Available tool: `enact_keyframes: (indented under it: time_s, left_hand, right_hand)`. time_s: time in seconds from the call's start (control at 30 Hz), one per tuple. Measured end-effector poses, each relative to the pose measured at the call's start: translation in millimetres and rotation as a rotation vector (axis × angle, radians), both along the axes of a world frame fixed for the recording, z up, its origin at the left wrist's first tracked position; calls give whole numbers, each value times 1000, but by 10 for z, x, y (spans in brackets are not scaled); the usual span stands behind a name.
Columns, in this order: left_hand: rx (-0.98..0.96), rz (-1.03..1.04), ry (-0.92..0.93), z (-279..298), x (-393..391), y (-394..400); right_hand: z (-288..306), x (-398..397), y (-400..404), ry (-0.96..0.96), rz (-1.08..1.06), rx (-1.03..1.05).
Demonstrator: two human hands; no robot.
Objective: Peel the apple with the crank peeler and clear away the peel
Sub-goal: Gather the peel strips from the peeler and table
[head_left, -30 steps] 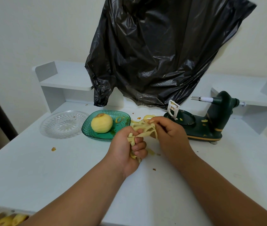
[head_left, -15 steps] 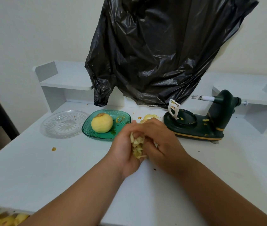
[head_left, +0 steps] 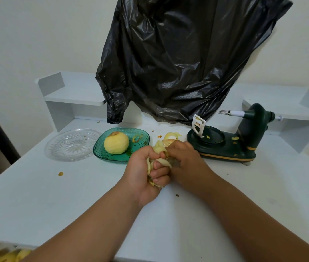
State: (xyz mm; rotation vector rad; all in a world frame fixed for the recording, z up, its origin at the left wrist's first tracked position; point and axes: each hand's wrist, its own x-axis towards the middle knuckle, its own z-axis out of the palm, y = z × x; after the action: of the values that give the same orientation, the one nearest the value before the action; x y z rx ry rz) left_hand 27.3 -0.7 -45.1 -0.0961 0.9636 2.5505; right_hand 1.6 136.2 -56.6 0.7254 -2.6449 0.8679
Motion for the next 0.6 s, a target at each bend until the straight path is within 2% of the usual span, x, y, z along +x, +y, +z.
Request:
enact_keyframes:
  time_s: [0.07,0.17,0.27,0.37,0.6]
  left_hand:
    - [-2,15,-8,1,2,6]
    - [6,45,-5,-1,-3,12]
    - [18,73,-12,5,-14,10]
    - [18,95,-30,-1,-23,15]
    - [-31,82,-27,-1,-20,38]
  right_hand:
    - [37,-2,13,-46,64,-117]
    - [170,50,13,-224,185,-356]
    - [216,85,22,-302,224,-326]
    - [203,97,27,-244,206,-266]
    - [154,38,67,-229,44,-397]
